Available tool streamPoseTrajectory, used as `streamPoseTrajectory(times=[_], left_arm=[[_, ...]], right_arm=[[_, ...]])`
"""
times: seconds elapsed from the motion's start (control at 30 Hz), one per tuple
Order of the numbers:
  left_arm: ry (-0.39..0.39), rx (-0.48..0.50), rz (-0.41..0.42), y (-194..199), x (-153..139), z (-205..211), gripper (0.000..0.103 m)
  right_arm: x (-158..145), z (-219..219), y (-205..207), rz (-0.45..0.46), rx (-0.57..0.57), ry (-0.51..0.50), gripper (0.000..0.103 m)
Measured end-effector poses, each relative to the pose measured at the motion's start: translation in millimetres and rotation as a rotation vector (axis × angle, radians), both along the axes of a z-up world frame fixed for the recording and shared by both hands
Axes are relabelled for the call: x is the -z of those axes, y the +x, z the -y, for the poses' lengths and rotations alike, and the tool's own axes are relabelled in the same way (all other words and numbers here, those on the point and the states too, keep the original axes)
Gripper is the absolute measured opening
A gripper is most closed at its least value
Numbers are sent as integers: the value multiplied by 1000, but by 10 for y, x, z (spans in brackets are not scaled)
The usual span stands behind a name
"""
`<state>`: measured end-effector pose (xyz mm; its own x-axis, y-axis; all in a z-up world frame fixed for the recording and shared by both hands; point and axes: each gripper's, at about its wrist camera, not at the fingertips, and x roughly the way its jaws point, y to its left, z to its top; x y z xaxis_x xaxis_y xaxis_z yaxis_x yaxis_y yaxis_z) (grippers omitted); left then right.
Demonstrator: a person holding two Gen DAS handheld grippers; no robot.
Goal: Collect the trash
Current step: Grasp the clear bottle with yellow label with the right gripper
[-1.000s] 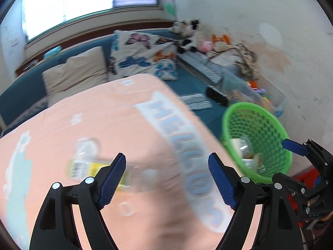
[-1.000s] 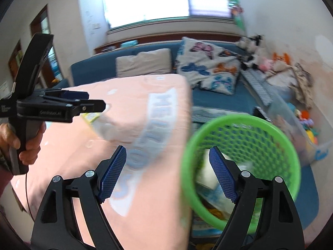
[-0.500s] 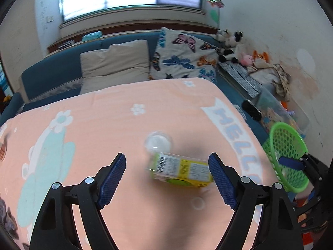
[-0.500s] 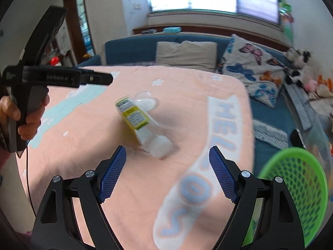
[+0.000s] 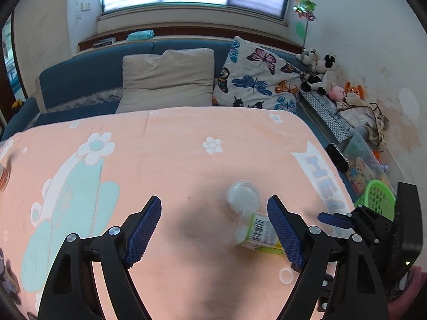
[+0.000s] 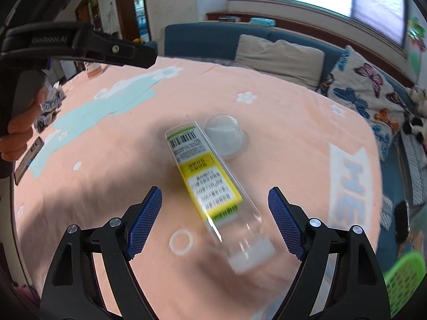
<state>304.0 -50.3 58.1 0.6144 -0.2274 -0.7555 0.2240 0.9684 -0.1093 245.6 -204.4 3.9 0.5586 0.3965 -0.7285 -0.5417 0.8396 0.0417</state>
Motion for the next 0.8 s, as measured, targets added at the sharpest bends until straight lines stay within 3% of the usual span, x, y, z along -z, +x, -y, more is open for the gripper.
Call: streamPoseTrajectory(times=[0.3,0.43,0.53,0.8], left_arm=[[-22,-44,-35,179,168,-193,79],[-21,-51,-44,209,242,-202,79],[-26,-49,-49,209,295,-175,79],[-29,5,-54,176,457,120,79]], right_arm=[[218,-257,312,-60,-79,-48,81],[287,-321,344,-89,-95,-75,61],[259,-255,289,-89,-86,-66,55],[143,148,-3,-98,-1,-24,51]])
